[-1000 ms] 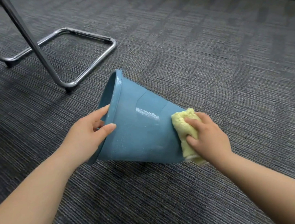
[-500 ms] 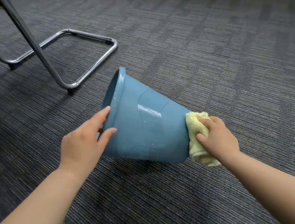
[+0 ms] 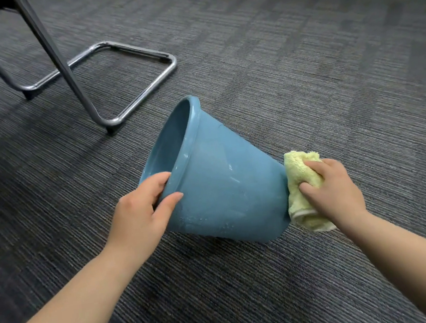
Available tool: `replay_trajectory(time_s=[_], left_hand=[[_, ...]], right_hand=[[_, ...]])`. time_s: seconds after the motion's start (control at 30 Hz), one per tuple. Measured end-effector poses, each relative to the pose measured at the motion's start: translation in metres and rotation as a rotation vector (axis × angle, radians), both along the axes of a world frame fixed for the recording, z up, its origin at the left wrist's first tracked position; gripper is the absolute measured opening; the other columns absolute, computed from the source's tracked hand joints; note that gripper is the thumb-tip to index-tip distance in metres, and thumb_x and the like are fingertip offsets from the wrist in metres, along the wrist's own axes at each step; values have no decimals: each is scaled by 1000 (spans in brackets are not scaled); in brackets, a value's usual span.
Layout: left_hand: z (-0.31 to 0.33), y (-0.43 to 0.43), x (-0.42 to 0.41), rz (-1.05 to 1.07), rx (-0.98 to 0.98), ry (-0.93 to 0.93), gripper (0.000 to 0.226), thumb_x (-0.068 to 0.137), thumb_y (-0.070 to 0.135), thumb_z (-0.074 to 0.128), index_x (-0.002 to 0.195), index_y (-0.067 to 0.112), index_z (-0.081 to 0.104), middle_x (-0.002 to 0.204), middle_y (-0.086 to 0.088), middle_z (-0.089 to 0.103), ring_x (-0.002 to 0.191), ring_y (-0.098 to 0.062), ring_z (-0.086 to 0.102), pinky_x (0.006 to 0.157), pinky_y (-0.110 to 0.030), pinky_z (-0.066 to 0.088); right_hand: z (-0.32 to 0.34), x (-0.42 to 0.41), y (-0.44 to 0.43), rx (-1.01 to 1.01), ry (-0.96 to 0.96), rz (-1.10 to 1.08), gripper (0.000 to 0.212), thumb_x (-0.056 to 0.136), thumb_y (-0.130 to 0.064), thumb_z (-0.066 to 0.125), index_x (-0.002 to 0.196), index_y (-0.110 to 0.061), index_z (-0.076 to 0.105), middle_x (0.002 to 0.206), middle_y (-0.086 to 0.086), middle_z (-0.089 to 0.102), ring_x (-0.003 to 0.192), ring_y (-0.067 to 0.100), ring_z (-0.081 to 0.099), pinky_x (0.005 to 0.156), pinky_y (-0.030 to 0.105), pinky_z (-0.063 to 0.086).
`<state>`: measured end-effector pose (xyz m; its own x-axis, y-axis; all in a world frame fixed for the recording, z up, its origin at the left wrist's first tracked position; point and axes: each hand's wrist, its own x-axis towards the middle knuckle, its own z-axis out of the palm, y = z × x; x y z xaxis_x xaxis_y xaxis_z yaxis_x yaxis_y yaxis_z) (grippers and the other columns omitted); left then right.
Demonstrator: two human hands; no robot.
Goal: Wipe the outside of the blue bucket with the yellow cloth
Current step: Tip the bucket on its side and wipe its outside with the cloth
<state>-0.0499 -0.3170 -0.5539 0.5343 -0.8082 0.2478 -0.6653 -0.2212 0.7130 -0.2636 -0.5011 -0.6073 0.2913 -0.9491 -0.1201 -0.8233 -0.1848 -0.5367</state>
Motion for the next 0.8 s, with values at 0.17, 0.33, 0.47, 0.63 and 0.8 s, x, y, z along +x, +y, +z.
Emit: replay_trajectory(time_s=[0.17, 0.33, 0.47, 0.63, 0.8], left_hand=[[2, -5, 0, 20, -59, 184, 41, 73, 2, 65, 86, 40, 54, 83, 25, 57, 75, 21, 56, 69, 3, 40], [2, -9, 2, 78, -71, 216, 40, 70, 8, 69, 75, 40, 46, 83, 24, 54, 81, 11, 52, 66, 5, 38], [3, -11, 1, 79, -67, 146, 31, 68, 9, 71, 86, 30, 58, 82, 24, 55, 77, 9, 53, 64, 7, 36], [6, -6, -2, 41, -25, 24, 54, 71, 8, 69, 114, 34, 50, 100, 17, 55, 82, -10, 60, 76, -16, 47], [7, -5, 2, 0, 3, 122, 58, 73, 8, 66, 95, 58, 47, 101, 23, 55, 90, -7, 60, 86, -26, 44]], right_hand=[[7, 1, -2, -18, -40, -12, 47, 78, -21, 56, 124, -25, 47, 137, 5, 38, 116, 27, 44, 85, 38, 40], [42, 24, 2, -192, -155, 89, 47, 74, -21, 60, 120, -27, 50, 137, 3, 39, 113, 28, 47, 77, 34, 38], [69, 56, 23, -300, -215, 317, 46, 70, -26, 62, 115, -32, 53, 136, -1, 40, 111, 27, 48, 72, 30, 35], [78, 73, 49, -363, -96, 485, 47, 74, -28, 62, 119, -34, 50, 142, -2, 34, 113, 28, 44, 70, 30, 35], [73, 72, 76, -404, -36, 786, 49, 65, -21, 71, 112, -26, 58, 136, 8, 46, 99, 34, 53, 62, 32, 35]])
